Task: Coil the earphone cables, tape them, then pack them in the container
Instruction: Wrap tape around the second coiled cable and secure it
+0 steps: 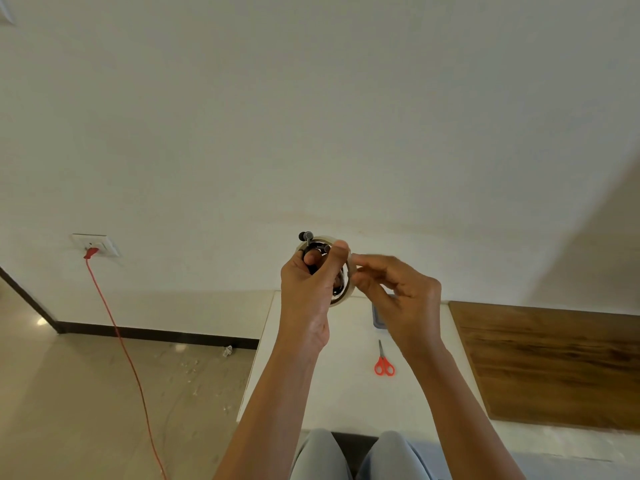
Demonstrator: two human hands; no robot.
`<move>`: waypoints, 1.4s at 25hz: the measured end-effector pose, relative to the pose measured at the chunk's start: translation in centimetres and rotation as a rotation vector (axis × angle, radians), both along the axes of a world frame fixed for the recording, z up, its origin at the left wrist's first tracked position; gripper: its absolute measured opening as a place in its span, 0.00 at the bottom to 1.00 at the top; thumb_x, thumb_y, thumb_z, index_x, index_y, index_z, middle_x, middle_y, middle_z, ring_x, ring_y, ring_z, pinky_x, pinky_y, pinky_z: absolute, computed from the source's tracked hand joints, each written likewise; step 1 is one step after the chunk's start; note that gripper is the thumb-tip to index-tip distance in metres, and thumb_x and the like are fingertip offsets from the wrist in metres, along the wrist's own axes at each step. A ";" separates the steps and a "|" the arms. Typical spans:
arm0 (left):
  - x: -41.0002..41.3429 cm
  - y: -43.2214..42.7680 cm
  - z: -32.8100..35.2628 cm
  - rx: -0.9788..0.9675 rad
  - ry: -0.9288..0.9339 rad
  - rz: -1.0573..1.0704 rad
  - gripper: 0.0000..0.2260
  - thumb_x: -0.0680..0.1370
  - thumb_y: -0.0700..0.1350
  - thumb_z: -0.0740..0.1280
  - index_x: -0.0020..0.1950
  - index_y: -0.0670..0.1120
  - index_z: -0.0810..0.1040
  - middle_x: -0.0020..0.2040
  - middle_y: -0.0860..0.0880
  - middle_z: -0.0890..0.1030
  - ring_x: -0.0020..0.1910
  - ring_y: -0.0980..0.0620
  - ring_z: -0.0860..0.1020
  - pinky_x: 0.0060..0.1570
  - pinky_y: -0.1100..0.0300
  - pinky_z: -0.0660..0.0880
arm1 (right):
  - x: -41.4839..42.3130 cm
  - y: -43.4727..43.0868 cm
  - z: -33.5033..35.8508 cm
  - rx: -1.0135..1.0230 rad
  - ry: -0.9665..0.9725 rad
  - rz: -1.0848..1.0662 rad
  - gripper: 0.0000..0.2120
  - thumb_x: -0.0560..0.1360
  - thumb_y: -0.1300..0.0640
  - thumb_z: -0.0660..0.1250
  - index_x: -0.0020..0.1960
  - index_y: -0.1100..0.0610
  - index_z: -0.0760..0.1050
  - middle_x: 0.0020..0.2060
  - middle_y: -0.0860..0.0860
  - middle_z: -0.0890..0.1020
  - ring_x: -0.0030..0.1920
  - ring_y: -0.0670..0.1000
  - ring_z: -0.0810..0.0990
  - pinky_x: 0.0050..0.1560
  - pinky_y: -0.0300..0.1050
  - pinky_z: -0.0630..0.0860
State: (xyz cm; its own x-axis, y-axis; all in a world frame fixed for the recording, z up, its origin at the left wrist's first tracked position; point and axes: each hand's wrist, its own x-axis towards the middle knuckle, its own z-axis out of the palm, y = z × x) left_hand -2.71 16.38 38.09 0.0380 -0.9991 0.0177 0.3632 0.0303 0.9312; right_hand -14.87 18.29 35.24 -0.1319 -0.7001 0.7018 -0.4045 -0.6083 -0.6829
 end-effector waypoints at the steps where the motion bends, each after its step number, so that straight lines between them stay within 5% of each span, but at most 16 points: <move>1: 0.0 0.0 0.0 -0.004 0.005 0.000 0.05 0.75 0.44 0.71 0.44 0.43 0.77 0.35 0.48 0.73 0.31 0.55 0.69 0.39 0.61 0.72 | 0.1 0.1 0.1 -0.004 0.000 0.021 0.10 0.71 0.62 0.71 0.52 0.54 0.81 0.47 0.41 0.83 0.49 0.38 0.82 0.50 0.30 0.76; 7: -0.1 0.0 0.0 0.007 0.081 -0.036 0.06 0.76 0.43 0.70 0.42 0.43 0.77 0.32 0.51 0.78 0.28 0.58 0.76 0.31 0.67 0.73 | 0.7 0.4 0.0 0.064 -0.205 0.121 0.07 0.70 0.57 0.70 0.46 0.57 0.82 0.43 0.42 0.85 0.46 0.43 0.84 0.48 0.34 0.78; 10: -0.1 -0.1 -0.1 0.011 0.076 -0.031 0.06 0.76 0.43 0.70 0.46 0.41 0.77 0.35 0.47 0.77 0.28 0.58 0.74 0.31 0.66 0.72 | 0.8 0.1 0.1 0.058 -0.160 0.100 0.03 0.71 0.64 0.71 0.45 0.59 0.81 0.42 0.48 0.84 0.42 0.43 0.83 0.45 0.34 0.78; 14: -0.2 -0.2 0.0 0.035 0.106 -0.026 0.08 0.76 0.43 0.70 0.38 0.45 0.75 0.31 0.52 0.75 0.26 0.58 0.72 0.29 0.67 0.72 | 0.8 -0.1 0.2 0.021 -0.051 0.059 0.05 0.72 0.69 0.68 0.42 0.61 0.79 0.41 0.53 0.83 0.40 0.41 0.81 0.41 0.33 0.76; 18: -0.4 0.0 0.2 0.027 0.136 -0.024 0.10 0.76 0.43 0.70 0.36 0.46 0.75 0.29 0.53 0.75 0.26 0.58 0.73 0.30 0.67 0.72 | 0.9 0.2 0.2 0.005 -0.136 0.054 0.06 0.72 0.59 0.70 0.50 0.55 0.80 0.41 0.47 0.84 0.32 0.35 0.78 0.38 0.31 0.76; 23: -0.5 0.1 0.3 0.016 0.147 -0.002 0.10 0.76 0.43 0.70 0.37 0.45 0.73 0.26 0.55 0.74 0.24 0.59 0.72 0.28 0.67 0.71 | 1.0 -0.3 -0.3 -0.109 -0.026 -0.022 0.04 0.72 0.67 0.69 0.44 0.60 0.81 0.41 0.46 0.83 0.45 0.43 0.82 0.47 0.37 0.79; 35: -0.7 0.1 -0.2 0.067 0.181 -0.005 0.08 0.76 0.45 0.70 0.40 0.45 0.76 0.26 0.54 0.75 0.25 0.58 0.73 0.29 0.66 0.73 | 1.5 -0.7 -1.3 -0.136 -0.014 -0.074 0.04 0.73 0.68 0.68 0.44 0.61 0.80 0.42 0.45 0.82 0.45 0.43 0.82 0.47 0.36 0.78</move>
